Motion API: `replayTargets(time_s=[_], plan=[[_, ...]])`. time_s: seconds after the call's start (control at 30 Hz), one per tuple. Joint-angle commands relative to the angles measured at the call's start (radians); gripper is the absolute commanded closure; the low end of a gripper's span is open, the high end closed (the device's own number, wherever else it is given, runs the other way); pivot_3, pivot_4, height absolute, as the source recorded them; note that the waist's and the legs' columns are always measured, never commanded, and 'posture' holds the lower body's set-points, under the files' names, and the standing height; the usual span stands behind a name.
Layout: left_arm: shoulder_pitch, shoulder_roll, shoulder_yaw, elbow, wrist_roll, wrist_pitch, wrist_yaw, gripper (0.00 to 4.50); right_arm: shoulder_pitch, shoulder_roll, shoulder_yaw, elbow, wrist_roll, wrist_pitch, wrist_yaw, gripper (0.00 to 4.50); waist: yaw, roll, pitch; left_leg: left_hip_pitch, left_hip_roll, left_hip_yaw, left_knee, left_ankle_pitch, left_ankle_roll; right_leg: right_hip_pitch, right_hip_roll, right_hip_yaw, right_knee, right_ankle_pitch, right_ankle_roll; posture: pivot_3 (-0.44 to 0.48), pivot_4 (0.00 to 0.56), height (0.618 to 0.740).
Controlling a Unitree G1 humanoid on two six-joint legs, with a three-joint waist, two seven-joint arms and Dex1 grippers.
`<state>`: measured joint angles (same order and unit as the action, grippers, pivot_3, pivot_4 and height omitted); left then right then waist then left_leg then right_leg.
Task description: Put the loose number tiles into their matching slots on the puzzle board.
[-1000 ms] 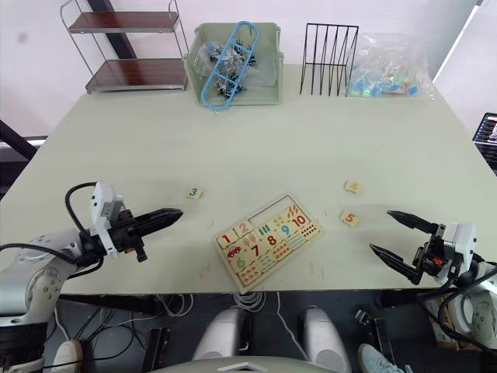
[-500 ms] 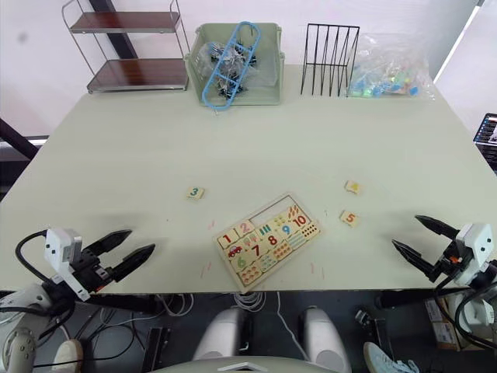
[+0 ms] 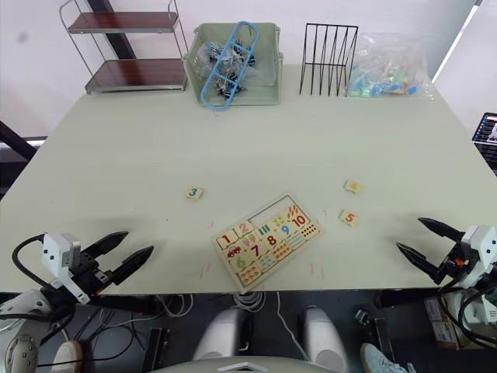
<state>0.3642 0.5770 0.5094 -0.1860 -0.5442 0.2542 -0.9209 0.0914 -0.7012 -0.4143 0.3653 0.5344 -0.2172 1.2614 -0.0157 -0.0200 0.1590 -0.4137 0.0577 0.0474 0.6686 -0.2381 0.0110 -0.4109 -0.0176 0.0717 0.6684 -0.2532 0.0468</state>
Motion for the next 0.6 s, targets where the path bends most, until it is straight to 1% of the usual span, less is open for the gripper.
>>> replayTargets(time_s=[0.03, 0.27, 0.6], plan=[[0.003, 0.002, 0.012, -0.017, -0.008, -0.023, 0.005, 0.11, -0.001, -0.002, -0.025, -0.063, 0.028, 0.012, -0.004, 0.0, 0.0, 0.0, 0.0, 0.0, 0.0, 0.0, 0.0, 0.0, 0.0, 0.0, 0.0, 0.0, 0.0, 0.0, 0.0, 0.0, 0.15, 0.74], [-0.008, 0.005, 0.009, -0.003, -0.003, -0.033, 0.008, 0.11, 0.015, 0.005, -0.034, -0.108, 0.037, 0.04, -0.027, 0.0, 0.0, 0.0, 0.0, 0.0, 0.0, 0.0, 0.0, 0.0, 0.0, 0.0, 0.0, 0.0, 0.0, 0.0, 0.0, 0.0, 0.15, 0.74], [-0.058, 0.011, -0.008, 0.036, 0.007, -0.05, 0.006, 0.11, 0.054, 0.024, -0.039, -0.168, 0.051, 0.07, -0.066, 0.0, 0.001, 0.0, 0.0, 0.0, 0.0, 0.0, 0.0, 0.0, 0.0, 0.0, 0.0, 0.0, 0.0, 0.0, 0.0, 0.0, 0.15, 0.74]])
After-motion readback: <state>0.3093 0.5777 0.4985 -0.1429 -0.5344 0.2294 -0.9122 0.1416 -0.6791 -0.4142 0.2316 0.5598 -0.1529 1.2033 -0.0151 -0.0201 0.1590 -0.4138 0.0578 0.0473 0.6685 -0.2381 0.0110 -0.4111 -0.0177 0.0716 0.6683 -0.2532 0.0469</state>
